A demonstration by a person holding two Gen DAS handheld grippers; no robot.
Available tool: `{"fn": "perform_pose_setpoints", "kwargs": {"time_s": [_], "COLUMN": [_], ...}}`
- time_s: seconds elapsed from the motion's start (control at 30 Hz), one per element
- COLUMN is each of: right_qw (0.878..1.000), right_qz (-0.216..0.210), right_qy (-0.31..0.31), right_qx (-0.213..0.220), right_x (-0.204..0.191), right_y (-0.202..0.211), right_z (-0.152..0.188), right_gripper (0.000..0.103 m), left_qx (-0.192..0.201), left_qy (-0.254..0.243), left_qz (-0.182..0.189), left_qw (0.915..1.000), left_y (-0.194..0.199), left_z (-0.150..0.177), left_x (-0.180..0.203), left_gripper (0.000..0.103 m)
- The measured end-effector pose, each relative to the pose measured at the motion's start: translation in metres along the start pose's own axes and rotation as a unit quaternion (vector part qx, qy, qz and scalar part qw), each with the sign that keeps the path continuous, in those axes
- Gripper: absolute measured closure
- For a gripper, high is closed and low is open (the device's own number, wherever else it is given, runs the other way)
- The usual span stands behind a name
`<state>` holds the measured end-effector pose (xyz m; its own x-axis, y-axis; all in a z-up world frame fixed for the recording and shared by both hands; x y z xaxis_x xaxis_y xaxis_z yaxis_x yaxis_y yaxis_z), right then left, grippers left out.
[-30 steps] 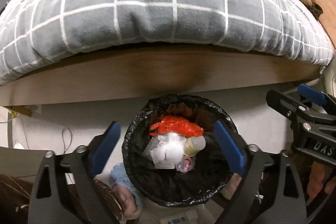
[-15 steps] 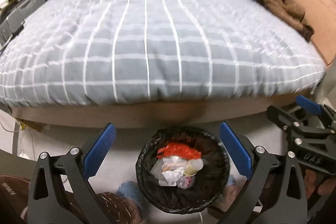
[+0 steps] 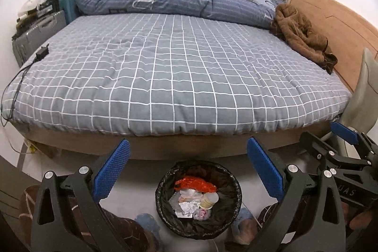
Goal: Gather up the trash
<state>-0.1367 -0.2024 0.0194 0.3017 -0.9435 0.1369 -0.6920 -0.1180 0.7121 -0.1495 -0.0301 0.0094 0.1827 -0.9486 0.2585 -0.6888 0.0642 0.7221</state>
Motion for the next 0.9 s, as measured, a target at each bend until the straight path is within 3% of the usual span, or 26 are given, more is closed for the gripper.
{"fn": "perform_pose_setpoints", "kwargs": {"time_s": [0.9], "right_qw": [1.000], "right_qz": [0.002], "right_qy": [0.005], "right_qx": [-0.002], "right_x": [-0.0082], "right_y": [0.0039], "right_z": [0.0075], "right_gripper": [0.008], "left_qx": [-0.011], "left_qy": [-0.018], "left_qz": [-0.004], "left_qw": [0.9998], "left_y": [0.0013], "left_z": [0.0126], "left_x": [0.0037], "left_gripper": [0.006]}}
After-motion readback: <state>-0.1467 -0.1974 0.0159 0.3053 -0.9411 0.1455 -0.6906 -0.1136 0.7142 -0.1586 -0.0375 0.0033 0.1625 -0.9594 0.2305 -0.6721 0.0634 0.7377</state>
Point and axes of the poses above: each gripper's, at about its wrist camera, not at the fingertips, and y roughly against the way its jaws point, x to its right, z to its underside, the point moved 1 cm from there along -y, roughly the way its jaws point, and after that the axes turned 14 degrees about y, right-handed, at the moved point
